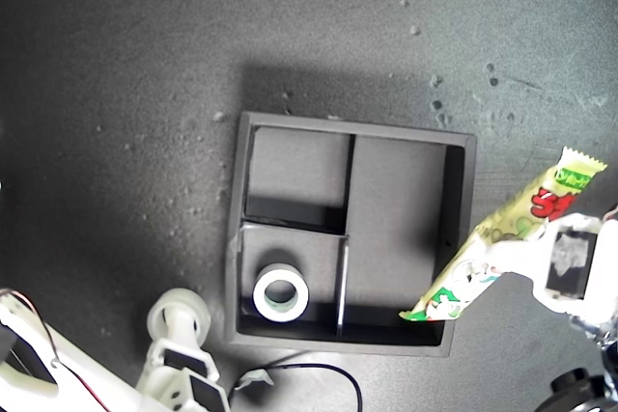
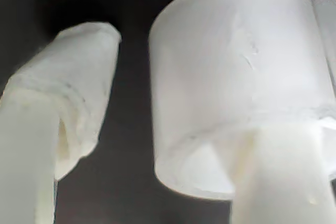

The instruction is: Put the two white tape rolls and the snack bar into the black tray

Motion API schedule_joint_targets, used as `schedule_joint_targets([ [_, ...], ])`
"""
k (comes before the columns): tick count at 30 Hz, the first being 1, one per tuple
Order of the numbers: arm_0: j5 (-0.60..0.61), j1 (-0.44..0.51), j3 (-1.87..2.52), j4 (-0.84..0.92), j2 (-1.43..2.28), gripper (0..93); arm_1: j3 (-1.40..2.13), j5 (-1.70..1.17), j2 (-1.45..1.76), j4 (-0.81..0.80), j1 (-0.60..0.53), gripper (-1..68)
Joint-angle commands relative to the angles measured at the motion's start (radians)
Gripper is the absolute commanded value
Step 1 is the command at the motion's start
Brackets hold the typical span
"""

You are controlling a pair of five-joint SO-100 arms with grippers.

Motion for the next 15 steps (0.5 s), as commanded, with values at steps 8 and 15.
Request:
schedule_joint_targets([
  [8, -0.017, -0.003, 0.089, 0.014, 0.244, 0.1, 0.057, -0.021, -0.058, -0.229, 0.011, -0.5],
  [15, 0.078, -0.077, 0.37, 0.014, 0.644, 0.1, 0.041, 0.011, -0.192, -0.281, 0.006, -0.4],
])
